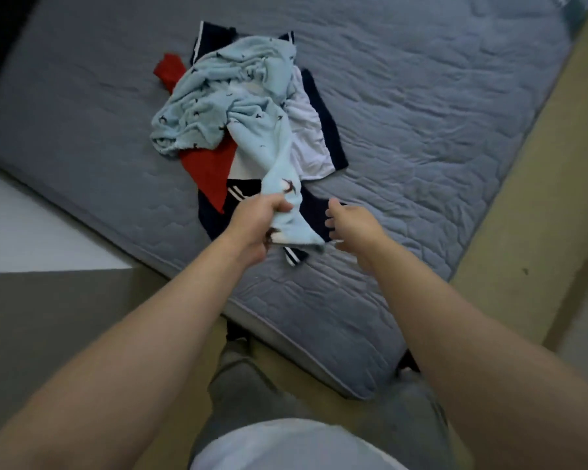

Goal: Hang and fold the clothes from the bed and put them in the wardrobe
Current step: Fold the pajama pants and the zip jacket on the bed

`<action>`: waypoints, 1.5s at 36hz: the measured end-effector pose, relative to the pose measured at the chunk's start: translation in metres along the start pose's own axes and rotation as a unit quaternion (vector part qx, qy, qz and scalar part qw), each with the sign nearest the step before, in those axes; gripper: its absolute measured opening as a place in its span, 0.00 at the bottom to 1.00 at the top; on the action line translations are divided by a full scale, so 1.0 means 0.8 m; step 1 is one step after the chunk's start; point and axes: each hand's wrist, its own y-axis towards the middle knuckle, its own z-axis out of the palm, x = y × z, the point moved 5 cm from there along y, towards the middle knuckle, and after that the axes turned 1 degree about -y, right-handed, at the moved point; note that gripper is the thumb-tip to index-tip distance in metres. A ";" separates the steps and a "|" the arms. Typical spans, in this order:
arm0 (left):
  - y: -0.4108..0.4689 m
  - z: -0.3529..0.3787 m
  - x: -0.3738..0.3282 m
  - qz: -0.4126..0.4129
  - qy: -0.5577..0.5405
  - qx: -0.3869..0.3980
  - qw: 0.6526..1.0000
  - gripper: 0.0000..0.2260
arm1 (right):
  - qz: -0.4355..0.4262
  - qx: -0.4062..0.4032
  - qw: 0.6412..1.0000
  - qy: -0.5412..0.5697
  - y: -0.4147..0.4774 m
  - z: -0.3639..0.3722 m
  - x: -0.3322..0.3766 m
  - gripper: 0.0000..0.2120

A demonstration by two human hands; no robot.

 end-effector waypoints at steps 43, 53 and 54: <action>-0.372 -0.047 0.160 0.065 -0.429 0.028 0.900 0.31 | -0.209 0.301 0.920 -0.139 -0.408 0.019 0.029 0.11; -0.374 -0.073 0.106 0.111 -0.336 -0.088 0.931 0.08 | -0.231 0.188 0.613 -0.732 -0.401 -0.058 0.002 0.18; -0.379 -0.070 0.103 0.127 -0.338 -0.047 0.931 0.06 | -0.238 0.157 0.591 -0.755 -0.394 -0.060 0.004 0.20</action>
